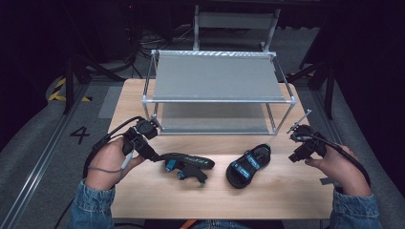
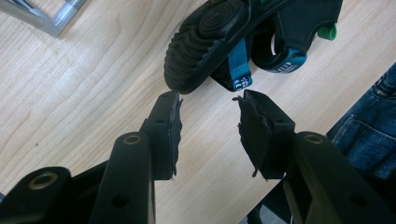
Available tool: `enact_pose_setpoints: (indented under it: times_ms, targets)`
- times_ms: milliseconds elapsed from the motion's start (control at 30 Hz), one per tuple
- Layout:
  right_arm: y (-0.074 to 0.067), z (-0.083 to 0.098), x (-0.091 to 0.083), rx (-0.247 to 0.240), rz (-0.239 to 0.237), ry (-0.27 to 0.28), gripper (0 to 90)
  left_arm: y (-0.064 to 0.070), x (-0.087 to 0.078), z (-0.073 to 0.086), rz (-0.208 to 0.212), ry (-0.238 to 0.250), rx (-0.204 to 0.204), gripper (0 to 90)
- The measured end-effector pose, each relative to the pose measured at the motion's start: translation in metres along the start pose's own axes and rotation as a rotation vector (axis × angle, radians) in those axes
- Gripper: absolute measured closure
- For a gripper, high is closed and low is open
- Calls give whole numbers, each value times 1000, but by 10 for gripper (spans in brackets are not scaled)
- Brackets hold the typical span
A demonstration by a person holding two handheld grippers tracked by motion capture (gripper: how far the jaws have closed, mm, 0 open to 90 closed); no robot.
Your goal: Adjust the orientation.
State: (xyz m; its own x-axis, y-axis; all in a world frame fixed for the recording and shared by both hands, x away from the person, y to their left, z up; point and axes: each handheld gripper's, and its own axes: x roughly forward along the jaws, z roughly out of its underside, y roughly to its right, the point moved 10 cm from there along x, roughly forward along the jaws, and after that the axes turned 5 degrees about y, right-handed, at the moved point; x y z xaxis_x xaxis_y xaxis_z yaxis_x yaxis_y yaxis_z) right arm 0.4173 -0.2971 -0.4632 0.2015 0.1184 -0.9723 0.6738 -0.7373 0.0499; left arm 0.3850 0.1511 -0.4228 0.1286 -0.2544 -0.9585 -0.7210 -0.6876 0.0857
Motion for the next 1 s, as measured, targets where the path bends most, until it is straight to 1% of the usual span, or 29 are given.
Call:
enact_pose_setpoints:
  times_ms: [67,100,167,200,233,267,300,333,367,400,433,500,533,567,600,633,667,700,733,800,833,900,967,1000]
  targets:
    - [0,-3,-1,7,0,18,590,-1,0,0,-15,3,-4,558]
    - [1,-4,-3,18,0,30,582,-1,2,-1,-17,7,-16,548]
    - [3,-4,-5,42,15,46,563,-1,3,-1,-19,4,-5,556]
    - [3,-4,-6,44,20,50,561,0,3,-2,-18,5,-5,571]
    - [3,-3,-6,45,18,51,560,0,3,-4,-18,16,6,572]
    - [2,-3,-6,50,15,50,559,0,3,-6,-23,14,7,576]
    - [2,-2,-6,48,13,49,561,1,3,-7,-20,24,3,579]
    - [1,-3,-6,48,12,51,579,1,4,-8,-18,21,16,579]
    - [1,-3,-6,48,12,51,579,1,4,-8,-18,21,16,577]
    - [0,-4,-7,59,-7,59,610,3,5,-10,-18,16,23,574]
    - [-1,-4,-7,65,-20,62,613,4,6,-11,-24,20,21,574]
    - [-2,-5,-7,71,-40,66,592,6,5,-15,-26,22,15,578]
    - [-2,-5,-7,71,-40,66,592,6,5,-15,-26,22,15,578]
    - [-1,-5,-7,75,-41,67,600,9,4,-19,-19,27,24,578]
    - [-1,-5,-7,90,-61,60,624,13,4,-21,-5,30,30,579]
    - [-1,-5,-7,90,-61,60,624,16,4,-24,12,40,36,579]
    - [-2,-4,-6,91,-66,59,645,18,4,-25,21,35,45,581]
    - [-2,-3,-6,82,-65,56,664,20,6,-27,33,33,43,581]
    - [-4,-2,-6,73,-75,57,683,20,8,-30,34,34,45,584]
    - [-6,-1,-6,67,-85,56,720,21,13,-34,24,25,66,631]
    - [-7,0,-6,65,-93,52,735,22,15,-36,18,15,84,651]
    - [-9,0,-6,60,-102,56,745,24,20,-40,14,21,113,700]
    - [-9,1,-5,59,-97,59,745,28,24,-45,15,17,138,734]
    - [-9,2,-5,62,-96,58,749,28,24,-45,15,17,138,747]
